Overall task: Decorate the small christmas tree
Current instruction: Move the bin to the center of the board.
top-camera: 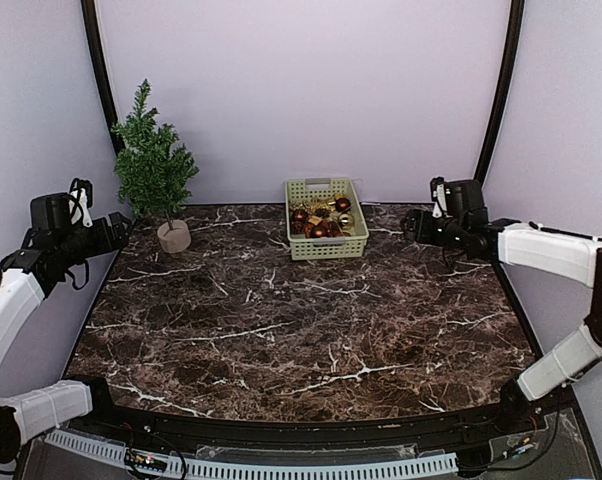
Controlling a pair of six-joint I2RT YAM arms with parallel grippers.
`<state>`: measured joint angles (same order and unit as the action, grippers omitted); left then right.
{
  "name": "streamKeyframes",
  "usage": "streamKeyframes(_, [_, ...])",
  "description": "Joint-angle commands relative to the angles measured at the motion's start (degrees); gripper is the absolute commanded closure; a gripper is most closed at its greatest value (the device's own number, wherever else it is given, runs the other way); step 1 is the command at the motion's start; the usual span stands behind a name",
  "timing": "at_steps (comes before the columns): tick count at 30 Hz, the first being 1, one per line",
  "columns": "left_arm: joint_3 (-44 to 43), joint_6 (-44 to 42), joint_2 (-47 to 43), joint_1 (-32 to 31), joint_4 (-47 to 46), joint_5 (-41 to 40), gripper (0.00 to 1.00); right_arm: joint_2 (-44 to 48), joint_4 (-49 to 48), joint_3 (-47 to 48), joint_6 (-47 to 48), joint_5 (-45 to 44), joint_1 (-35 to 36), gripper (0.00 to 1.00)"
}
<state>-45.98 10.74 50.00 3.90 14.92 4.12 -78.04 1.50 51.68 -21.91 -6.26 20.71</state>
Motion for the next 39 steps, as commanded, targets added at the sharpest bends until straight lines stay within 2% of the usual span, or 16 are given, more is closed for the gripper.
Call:
streamKeyframes(1, [0.52, 0.19, -0.95, 0.3, -0.45, 0.59, 0.01, -11.75, 3.6, 10.56, -0.72, -3.79, 4.21, 0.18])
streamKeyframes(9, [0.89, 0.86, -1.06, 0.97, 1.21, -1.67, 0.01, -32.3, 8.23, 28.71, -1.89, -2.48, 5.28, 0.36])
streamKeyframes(16, [1.47, 0.26, -2.56, 1.28, 0.87, -0.77, 0.01, -41.45, 10.74, 38.47, -1.39, -1.21, 5.7, 0.41])
streamKeyframes(21, [1.3, 0.12, -2.48, 1.44, 1.19, -0.96, 0.01, -46.22, 14.7, 45.15, 0.01, -2.07, 6.34, 0.52])
streamKeyframes(22, [1.25, 0.04, -2.46, 1.46, 1.18, -0.96, 0.01, -46.77, 15.27, 45.93, 0.32, -2.67, 6.55, 0.58])
streamKeyframes(27, [1.32, 0.07, -2.41, 1.57, 1.2, -1.07, 0.01, -45.98, 15.45, 44.7, -0.45, -5.97, 6.8, 0.89])
streamKeyframes(30, [1.33, 0.07, -2.3, 1.68, 1.23, -1.12, 0.01, -43.55, 15.26, 41.93, -0.89, -7.87, 6.72, 1.0])
streamKeyframes(39, [1.57, 0.15, -2.26, 1.75, 0.95, -0.97, 0.01, -33.8, 16.27, 29.58, -1.85, -11.16, 5.16, 1.0])
